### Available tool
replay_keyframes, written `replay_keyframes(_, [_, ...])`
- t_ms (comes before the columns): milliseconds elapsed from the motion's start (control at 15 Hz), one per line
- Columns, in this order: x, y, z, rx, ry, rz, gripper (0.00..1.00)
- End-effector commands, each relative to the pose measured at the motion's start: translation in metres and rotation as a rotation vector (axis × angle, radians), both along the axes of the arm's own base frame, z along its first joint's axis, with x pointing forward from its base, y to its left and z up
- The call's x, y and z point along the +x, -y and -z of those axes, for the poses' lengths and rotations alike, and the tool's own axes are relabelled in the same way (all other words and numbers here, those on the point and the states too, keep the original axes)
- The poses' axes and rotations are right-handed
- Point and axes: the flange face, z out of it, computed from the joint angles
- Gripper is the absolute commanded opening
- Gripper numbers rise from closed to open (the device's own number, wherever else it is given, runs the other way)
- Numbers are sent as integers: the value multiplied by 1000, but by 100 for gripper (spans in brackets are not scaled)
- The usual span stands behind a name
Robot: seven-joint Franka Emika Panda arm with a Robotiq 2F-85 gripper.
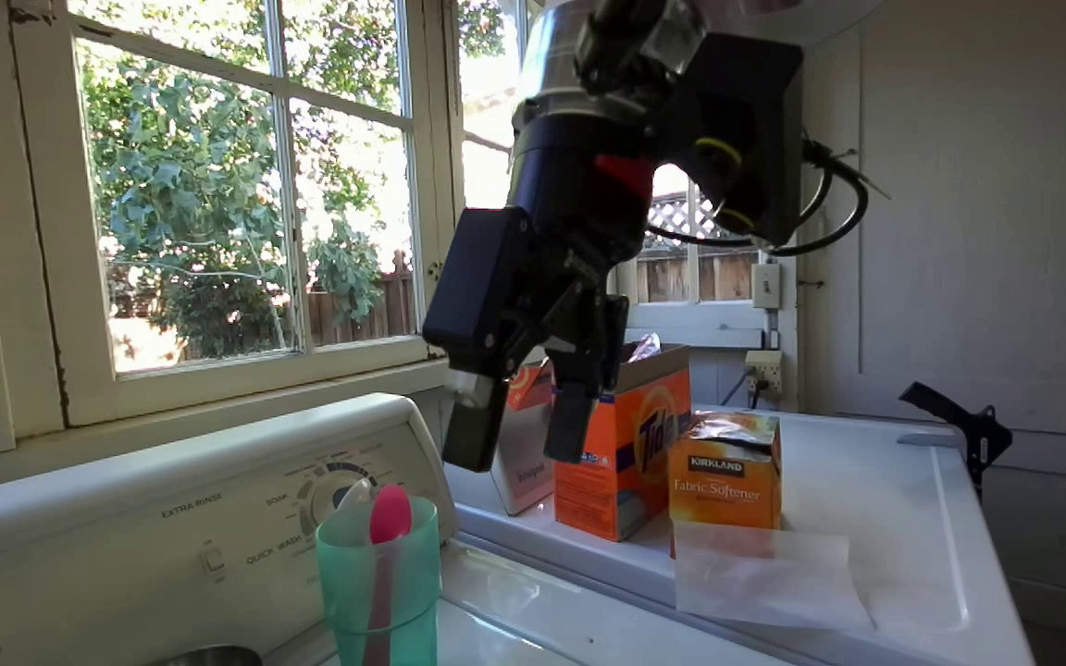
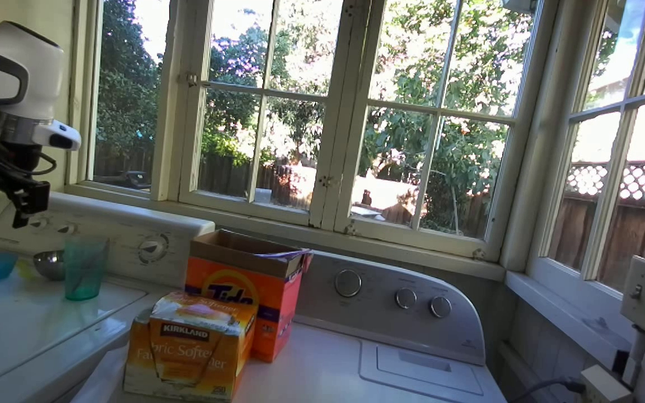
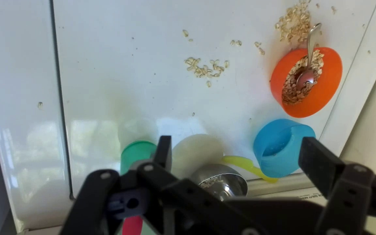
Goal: Move the silver bowl and blue cup to the washing machine on the right
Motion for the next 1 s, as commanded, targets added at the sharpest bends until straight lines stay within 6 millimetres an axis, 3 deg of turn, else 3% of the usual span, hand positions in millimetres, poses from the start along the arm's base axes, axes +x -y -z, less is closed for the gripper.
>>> replay_keyframes(0, [3,-1,0,1,-1,-9,100])
replay_keyframes(200, [5,-4,4,1,-12,-46,100])
replay_keyframes(467, [28,-34,28,54,106,-228,100])
replay_keyframes(933, [65,-86,79,111,46,-142,100])
